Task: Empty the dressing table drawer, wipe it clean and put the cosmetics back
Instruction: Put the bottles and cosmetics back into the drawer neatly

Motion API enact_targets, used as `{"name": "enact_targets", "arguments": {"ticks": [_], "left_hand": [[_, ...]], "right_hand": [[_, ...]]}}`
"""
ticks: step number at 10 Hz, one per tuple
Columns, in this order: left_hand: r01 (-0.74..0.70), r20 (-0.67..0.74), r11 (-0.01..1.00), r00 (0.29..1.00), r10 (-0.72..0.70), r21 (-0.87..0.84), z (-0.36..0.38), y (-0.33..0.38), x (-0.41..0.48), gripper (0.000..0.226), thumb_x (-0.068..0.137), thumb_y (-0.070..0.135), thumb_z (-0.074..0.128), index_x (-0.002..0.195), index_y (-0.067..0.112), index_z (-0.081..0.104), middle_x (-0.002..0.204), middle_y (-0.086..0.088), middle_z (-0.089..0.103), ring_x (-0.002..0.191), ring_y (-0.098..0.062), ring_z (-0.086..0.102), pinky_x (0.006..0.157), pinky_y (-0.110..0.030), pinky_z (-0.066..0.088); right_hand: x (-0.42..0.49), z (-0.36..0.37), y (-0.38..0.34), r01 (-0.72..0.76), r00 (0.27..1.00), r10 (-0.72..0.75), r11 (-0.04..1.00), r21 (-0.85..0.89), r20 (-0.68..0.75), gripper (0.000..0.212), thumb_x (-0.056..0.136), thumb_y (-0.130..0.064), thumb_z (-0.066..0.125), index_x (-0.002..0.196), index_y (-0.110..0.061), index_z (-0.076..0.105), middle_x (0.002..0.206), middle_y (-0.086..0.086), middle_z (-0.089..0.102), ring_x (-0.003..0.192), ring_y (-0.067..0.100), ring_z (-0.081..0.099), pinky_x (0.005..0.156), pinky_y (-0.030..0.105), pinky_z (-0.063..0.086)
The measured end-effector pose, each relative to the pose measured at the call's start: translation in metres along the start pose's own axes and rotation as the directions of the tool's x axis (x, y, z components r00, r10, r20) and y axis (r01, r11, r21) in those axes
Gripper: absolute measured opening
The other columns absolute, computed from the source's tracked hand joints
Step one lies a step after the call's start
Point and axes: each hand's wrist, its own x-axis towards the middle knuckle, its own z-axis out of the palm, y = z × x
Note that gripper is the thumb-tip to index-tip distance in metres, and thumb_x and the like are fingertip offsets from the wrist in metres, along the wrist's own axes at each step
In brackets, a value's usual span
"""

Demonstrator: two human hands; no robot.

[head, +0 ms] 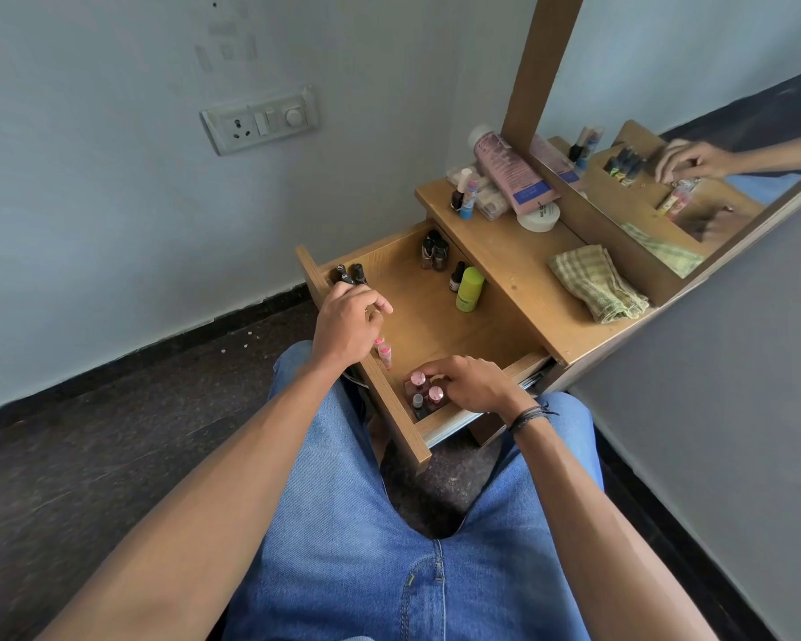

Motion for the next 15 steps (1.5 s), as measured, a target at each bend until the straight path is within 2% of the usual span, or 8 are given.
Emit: {"name": "enact_targets", "arguments": {"ticks": [2,4,7,9,11,13,14,15], "left_hand": [[-0.004,-0.005,1.000,1.000,0.004,-0.003,0.000,-0.001,0.001,0.020,0.088,0.010,0.063,0.088,0.027,0.073,0.096,0.018,0.068,0.098,0.000,0.038,0.091,-0.024,0.037],[-0.010,0.007,1.000,1.000,0.010,-0.004,0.000,-0.002,0.001,0.019,0.089,0.010,0.064,0.089,0.028,0.073,0.097,0.018,0.068,0.099,0.001,0.038,0.092,-0.023,0.035],[-0.021,0.015,1.000,1.000,0.021,-0.010,-0.001,0.000,-0.001,0.020,0.089,0.009,0.064,0.089,0.027,0.074,0.099,0.015,0.070,0.101,-0.002,0.041,0.097,-0.030,0.040],[-0.018,0.011,1.000,1.000,0.019,-0.006,-0.003,0.000,-0.001,0.021,0.088,0.008,0.064,0.088,0.027,0.074,0.097,0.015,0.069,0.099,-0.002,0.041,0.095,-0.030,0.041],[-0.006,0.021,1.000,1.000,0.006,-0.006,-0.003,0.000,-0.002,0.021,0.089,0.008,0.062,0.087,0.026,0.073,0.098,0.016,0.069,0.101,-0.001,0.040,0.093,-0.028,0.040],[-0.004,0.030,1.000,1.000,0.004,-0.004,-0.002,0.001,-0.002,0.022,0.089,0.008,0.062,0.088,0.027,0.073,0.098,0.017,0.069,0.105,-0.007,0.048,0.094,-0.030,0.041],[-0.002,0.030,1.000,1.000,0.003,-0.005,-0.003,0.000,-0.002,0.022,0.089,0.008,0.062,0.088,0.027,0.073,0.098,0.017,0.069,0.106,-0.009,0.049,0.095,-0.030,0.041],[-0.002,0.032,1.000,0.999,0.002,-0.001,-0.003,0.001,-0.002,0.022,0.089,0.008,0.063,0.087,0.027,0.072,0.098,0.017,0.069,0.106,-0.008,0.048,0.094,-0.030,0.042]], "right_hand": [[0.000,0.005,0.001,-0.015,0.997,0.016,1.000,0.015,-0.071,0.053,0.087,-0.006,0.047,0.126,-0.040,0.058,0.126,-0.015,0.068,0.111,0.020,0.064,0.087,0.042,0.052],[0.001,0.007,0.002,-0.050,0.995,0.051,0.999,0.006,-0.083,0.049,0.085,-0.005,0.049,0.120,-0.036,0.065,0.116,-0.007,0.071,0.105,0.020,0.064,0.082,0.040,0.052],[0.002,0.009,0.003,-0.044,0.993,0.040,0.999,-0.030,-0.112,0.048,0.085,-0.006,0.048,0.117,-0.038,0.065,0.114,-0.008,0.072,0.102,0.020,0.066,0.080,0.039,0.054],[0.001,0.012,0.001,-0.024,0.993,0.013,0.995,-0.096,-0.114,0.055,0.088,-0.009,0.043,0.121,-0.048,0.060,0.124,-0.014,0.069,0.107,0.020,0.066,0.081,0.039,0.056],[0.002,0.008,0.000,-0.007,0.996,0.000,0.997,-0.083,-0.086,0.064,0.082,-0.007,0.041,0.122,-0.053,0.061,0.134,-0.019,0.064,0.119,0.018,0.061,0.092,0.041,0.053],[0.003,0.011,0.003,0.016,0.996,-0.026,0.994,-0.110,-0.091,0.063,0.085,-0.007,0.042,0.127,-0.050,0.060,0.136,-0.019,0.063,0.118,0.019,0.062,0.088,0.037,0.053],[0.004,0.016,0.004,0.010,0.986,-0.029,0.993,-0.116,-0.162,0.052,0.090,-0.014,0.047,0.129,-0.047,0.058,0.133,-0.019,0.065,0.113,0.017,0.065,0.083,0.036,0.055],[0.003,0.017,0.005,0.002,0.960,0.015,0.998,0.059,-0.279,0.040,0.093,-0.016,0.055,0.125,-0.039,0.062,0.118,-0.023,0.067,0.099,0.007,0.068,0.082,0.036,0.056]]}}
